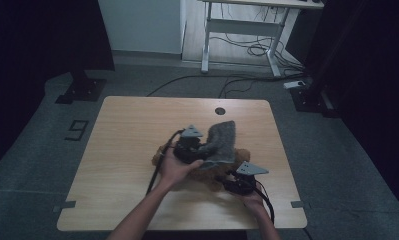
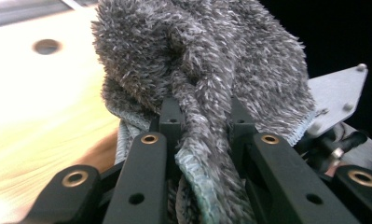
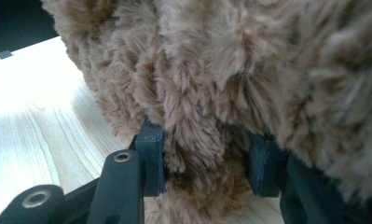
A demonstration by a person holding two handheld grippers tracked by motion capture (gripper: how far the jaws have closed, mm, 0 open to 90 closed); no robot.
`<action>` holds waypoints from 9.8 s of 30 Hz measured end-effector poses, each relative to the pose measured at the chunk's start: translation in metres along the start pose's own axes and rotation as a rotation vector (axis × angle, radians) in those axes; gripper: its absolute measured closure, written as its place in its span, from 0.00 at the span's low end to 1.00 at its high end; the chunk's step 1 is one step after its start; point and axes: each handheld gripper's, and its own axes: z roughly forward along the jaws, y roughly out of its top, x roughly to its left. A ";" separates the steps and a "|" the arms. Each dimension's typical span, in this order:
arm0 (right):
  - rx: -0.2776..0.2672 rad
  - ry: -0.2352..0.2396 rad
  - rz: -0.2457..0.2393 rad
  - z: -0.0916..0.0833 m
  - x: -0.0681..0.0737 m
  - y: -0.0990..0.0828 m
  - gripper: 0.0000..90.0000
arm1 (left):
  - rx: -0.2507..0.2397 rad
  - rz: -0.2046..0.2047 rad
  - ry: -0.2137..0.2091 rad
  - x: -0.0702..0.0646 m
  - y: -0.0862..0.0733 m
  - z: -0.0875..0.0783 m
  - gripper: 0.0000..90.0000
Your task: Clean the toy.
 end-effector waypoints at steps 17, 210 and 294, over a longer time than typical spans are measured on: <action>-0.001 -0.007 0.024 0.002 -0.001 -0.002 0.56 | 0.055 0.006 0.082 0.006 -0.028 0.002 0.82; 0.141 -0.029 0.049 0.013 0.004 0.021 0.46 | -0.061 -0.106 0.183 0.066 -0.122 -0.078 0.82; 0.097 -0.037 0.061 0.001 -0.009 0.000 0.64 | -0.084 -0.139 0.219 0.072 -0.122 -0.121 0.82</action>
